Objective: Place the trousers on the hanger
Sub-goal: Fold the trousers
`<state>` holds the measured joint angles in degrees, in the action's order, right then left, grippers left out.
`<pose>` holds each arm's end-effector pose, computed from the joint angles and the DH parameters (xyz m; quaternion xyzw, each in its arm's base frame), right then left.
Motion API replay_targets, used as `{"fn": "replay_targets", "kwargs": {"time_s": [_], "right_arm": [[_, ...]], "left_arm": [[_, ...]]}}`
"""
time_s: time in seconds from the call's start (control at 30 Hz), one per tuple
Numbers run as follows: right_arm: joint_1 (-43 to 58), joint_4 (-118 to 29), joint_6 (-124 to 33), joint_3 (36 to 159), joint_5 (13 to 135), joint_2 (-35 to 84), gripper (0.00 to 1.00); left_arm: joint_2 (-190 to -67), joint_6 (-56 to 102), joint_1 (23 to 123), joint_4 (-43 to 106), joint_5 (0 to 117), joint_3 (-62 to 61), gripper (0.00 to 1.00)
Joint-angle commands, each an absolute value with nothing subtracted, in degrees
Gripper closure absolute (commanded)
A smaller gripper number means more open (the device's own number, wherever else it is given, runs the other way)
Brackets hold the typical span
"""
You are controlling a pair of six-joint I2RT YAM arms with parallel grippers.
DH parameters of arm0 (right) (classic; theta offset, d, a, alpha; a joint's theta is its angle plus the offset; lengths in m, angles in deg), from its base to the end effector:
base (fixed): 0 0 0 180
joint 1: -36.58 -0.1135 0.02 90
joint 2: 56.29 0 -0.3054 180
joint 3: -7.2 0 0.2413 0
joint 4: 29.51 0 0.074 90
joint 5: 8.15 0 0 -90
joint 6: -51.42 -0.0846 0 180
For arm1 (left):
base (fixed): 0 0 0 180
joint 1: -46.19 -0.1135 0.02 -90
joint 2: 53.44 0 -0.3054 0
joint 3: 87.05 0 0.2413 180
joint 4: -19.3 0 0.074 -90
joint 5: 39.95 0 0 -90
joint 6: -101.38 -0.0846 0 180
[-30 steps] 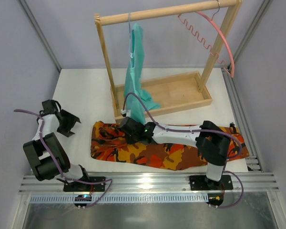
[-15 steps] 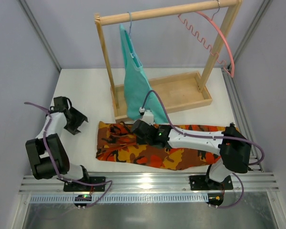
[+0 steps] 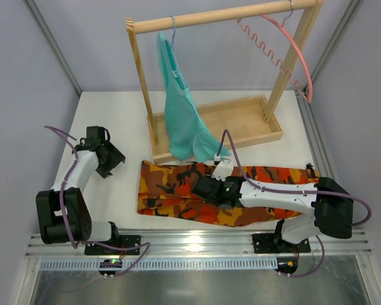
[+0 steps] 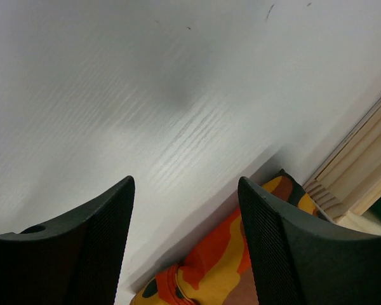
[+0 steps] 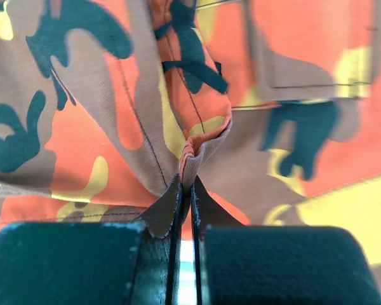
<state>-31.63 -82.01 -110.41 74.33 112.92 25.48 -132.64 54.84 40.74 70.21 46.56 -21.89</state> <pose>0.1395 0.2314 0.2198 0.0829 0.9422 0.0897 0.3120 0.2623 0.0302 0.2114 -0.4100 0.8855 -0.0425 0.2146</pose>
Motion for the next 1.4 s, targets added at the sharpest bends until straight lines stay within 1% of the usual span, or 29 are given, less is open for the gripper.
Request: {"fn": "replay_targets", "kwargs": {"time_s": [0.0, 0.2, 0.33, 0.47, 0.57, 0.6, 0.63, 0.67, 0.73, 0.77, 0.8, 0.83, 0.9, 0.93, 1.0, 1.03, 1.07, 1.13, 1.2, 1.27, 1.37], "right_arm": [[-32.59, -88.54, -116.88, 73.98, 118.06, 22.37, 0.96], [-34.08, -91.54, -118.73, 73.36, 117.45, 22.63, 0.96], [-35.76, -97.05, -122.33, 74.33, 119.82, 22.54, 0.95], [-35.76, -101.46, -126.72, 73.90, 122.19, 23.42, 0.96], [-35.85, -103.58, -128.22, 72.58, 121.85, 22.64, 0.95], [-35.85, -103.67, -127.62, 72.31, 121.50, 22.11, 0.94], [-35.76, -103.93, -127.00, 72.31, 121.41, 21.32, 0.87], [-35.76, -104.02, -126.47, 72.57, 121.41, 19.49, 0.74], [-35.85, -103.50, -123.93, 72.92, 121.76, 17.02, 0.71], [-35.85, -101.67, -120.88, 72.75, 121.58, 15.88, 0.68], [-35.76, -98.34, -109.45, 72.49, 119.75, 13.25, 0.67], [-36.02, -91.17, -103.59, 72.22, 118.34, 12.27, 0.67], [-36.90, -88.74, -98.72, 72.92, 117.54, 10.86, 0.65], [-37.16, -85.68, -92.61, 73.36, 116.06, 10.86, 0.64], [-39.35, -81.81, -86.51, 74.59, 114.99, 10.86, 0.64], [-40.14, -77.09, -83.52, 74.68, 113.86, 11.20, 0.64], [-41.02, -74.17, -77.40, 74.86, 109.06, 11.47, 0.64], [-41.82, -67.58, -73.22, 75.38, 105.07, 13.65, 0.63], [-42.26, -64.22, -66.73, 77.48, 99.71, 16.20, 0.62], [-42.70, -62.63, -60.50, 81.77, 97.42, 21.12, 0.61], [-42.79, -62.01, -55.12, 87.66, 94.43, 27.96, 0.59]], "left_arm": [[-130.08, 55.24, 41.53, 70.70, 44.51, -21.93, 0.33], [-129.90, 53.66, 42.94, 72.90, 45.12, -20.88, 0.32], [-129.11, 52.87, 44.61, 74.13, 45.39, -19.74, 0.32], [-128.93, 53.48, 44.87, 73.95, 46.87, -20.00, 0.27], [-129.29, 52.87, 44.87, 74.21, 49.33, -19.74, 0.28], [-129.03, 52.43, 44.87, 74.39, 49.87, -19.83, 0.28], [-128.67, 52.08, 44.96, 74.65, 49.87, -20.00, 0.28], [-128.06, 51.90, 45.05, 75.00, 49.87, -20.44, 0.29], [-126.13, 51.90, 45.49, 75.10, 49.87, -21.23, 0.31], [-125.51, 51.90, 45.66, 75.10, 49.87, -22.45, 0.31], [-124.72, 52.33, 45.66, 74.92, 51.52, -23.07, 0.31], [-124.72, 52.51, 47.32, 74.57, 52.41, -23.77, 0.31], [-125.41, 52.60, 47.42, 72.38, 56.96, -25.35, 0.32], [-126.64, 52.08, 47.51, 71.59, 58.82, -25.54, 0.34], [-127.87, 51.55, 47.42, 68.52, 63.12, -26.59, 0.36], [-129.01, 51.20, 47.60, 67.63, 66.36, -26.94, 0.36], [-129.72, 50.50, 47.60, 65.97, 67.87, -27.29, 0.35], [-132.17, 49.62, 47.86, 64.90, 70.68, -27.65, 0.34], [-133.76, 48.47, 48.12, 64.20, 71.75, -27.39, 0.33], [-135.08, 48.38, 48.13, 62.97, 72.89, -27.56, 0.32], [-136.84, 49.26, 48.21, 60.34, 75.34, -28.09, 0.31]]}}
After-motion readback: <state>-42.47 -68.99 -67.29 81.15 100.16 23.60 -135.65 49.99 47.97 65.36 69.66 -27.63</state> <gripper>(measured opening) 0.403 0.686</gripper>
